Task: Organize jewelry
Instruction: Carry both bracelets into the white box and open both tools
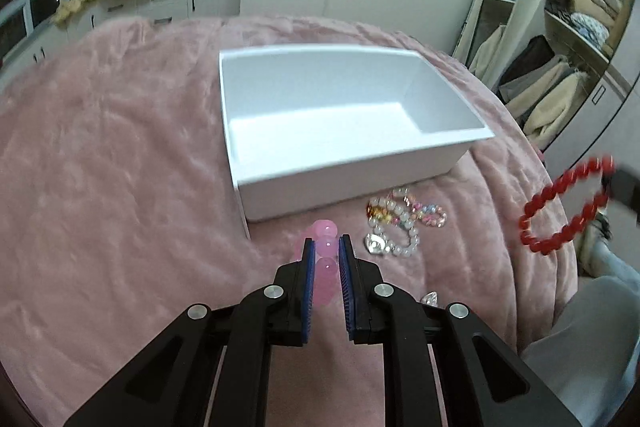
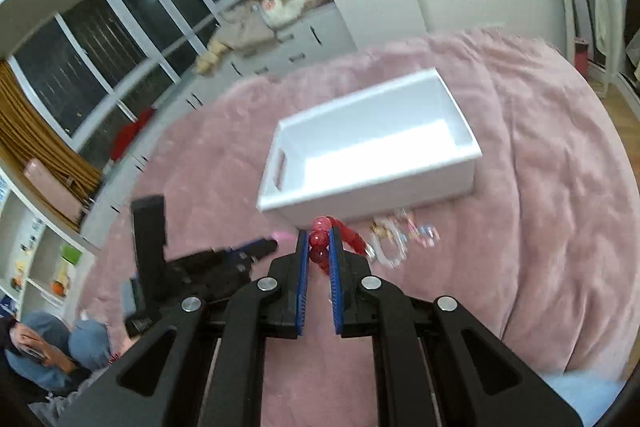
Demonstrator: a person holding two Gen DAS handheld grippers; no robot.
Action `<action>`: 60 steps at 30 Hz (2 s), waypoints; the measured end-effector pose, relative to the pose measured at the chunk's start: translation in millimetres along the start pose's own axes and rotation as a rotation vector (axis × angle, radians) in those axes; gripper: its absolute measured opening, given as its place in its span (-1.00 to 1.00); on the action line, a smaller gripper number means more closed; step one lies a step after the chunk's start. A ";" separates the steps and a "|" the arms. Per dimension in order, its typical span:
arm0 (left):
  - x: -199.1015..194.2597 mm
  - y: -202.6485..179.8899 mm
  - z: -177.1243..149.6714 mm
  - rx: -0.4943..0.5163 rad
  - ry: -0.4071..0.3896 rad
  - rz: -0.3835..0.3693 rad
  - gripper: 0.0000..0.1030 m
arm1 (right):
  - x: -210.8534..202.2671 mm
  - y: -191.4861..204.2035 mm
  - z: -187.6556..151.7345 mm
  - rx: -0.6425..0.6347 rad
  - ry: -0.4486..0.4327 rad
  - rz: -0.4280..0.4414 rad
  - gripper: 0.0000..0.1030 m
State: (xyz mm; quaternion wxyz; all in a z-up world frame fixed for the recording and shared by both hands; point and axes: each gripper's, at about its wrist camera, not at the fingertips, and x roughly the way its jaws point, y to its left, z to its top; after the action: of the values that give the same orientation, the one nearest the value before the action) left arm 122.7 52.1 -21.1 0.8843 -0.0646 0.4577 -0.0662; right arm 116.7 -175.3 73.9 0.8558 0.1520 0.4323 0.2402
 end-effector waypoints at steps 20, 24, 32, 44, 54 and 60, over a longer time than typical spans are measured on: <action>-10.2 -42.1 96.9 -0.190 -0.054 0.055 -0.67 | 58.6 -52.6 126.3 -0.122 0.169 0.109 -0.80; -6.0 -46.6 112.5 -0.190 -0.077 0.077 -0.67 | 68.7 -58.0 135.7 -0.158 0.189 0.110 -0.80; 11.5 -40.5 137.4 -0.188 -0.059 0.106 -0.67 | 104.4 -75.3 141.6 -0.139 0.244 0.108 -0.80; 80.1 -5.6 118.6 -0.258 0.085 0.135 -0.66 | 178.7 -100.3 115.4 -0.091 0.369 0.066 -0.80; 67.6 -0.7 121.1 -0.248 0.063 0.120 -0.40 | 161.4 -96.5 122.0 -0.075 0.317 0.058 -0.28; 37.7 -14.3 113.4 -0.213 0.007 0.094 0.11 | 124.6 -79.3 119.3 -0.151 0.243 0.090 0.65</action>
State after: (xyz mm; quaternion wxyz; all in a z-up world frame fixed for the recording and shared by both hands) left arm 236.2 37.6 16.2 0.8730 -0.1363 0.4676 0.0243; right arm 299.5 -180.4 23.0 0.7946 0.0759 0.5061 0.3267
